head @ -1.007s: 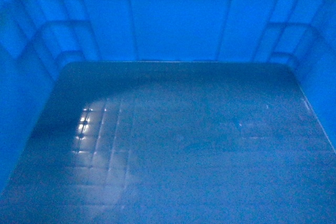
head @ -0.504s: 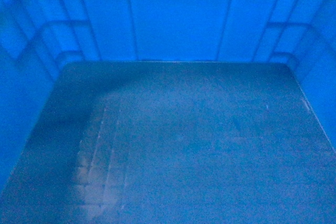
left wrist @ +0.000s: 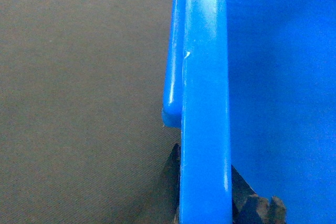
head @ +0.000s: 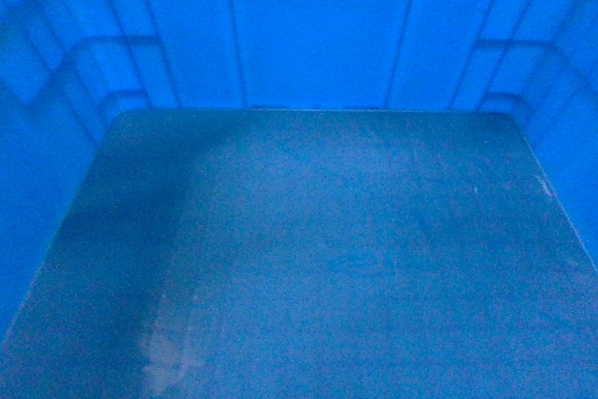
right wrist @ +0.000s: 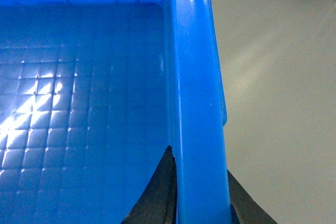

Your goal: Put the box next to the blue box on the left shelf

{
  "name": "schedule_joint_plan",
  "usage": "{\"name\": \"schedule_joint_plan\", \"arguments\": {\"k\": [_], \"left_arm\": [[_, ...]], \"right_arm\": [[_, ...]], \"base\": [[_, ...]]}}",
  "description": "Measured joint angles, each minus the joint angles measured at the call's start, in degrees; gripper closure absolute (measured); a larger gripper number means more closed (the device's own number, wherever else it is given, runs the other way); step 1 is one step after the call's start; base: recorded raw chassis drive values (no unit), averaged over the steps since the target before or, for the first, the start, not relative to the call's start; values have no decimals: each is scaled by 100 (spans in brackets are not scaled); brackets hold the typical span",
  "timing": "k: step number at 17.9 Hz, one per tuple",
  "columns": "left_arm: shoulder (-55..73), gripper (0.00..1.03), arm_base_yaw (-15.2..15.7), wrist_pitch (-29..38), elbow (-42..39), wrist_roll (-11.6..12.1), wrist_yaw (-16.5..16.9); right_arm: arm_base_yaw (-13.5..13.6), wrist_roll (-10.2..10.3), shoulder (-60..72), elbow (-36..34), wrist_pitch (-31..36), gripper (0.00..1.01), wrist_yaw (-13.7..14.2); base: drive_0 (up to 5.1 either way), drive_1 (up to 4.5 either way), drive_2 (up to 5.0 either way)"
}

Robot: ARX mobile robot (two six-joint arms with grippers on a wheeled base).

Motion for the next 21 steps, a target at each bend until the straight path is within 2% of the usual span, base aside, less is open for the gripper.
{"name": "schedule_joint_plan", "arguments": {"k": [21], "left_arm": [[0,94,0,0,0,0,0]], "right_arm": [[0,0,0,0,2,91,0]], "base": [[-147,-147,-147]]}}
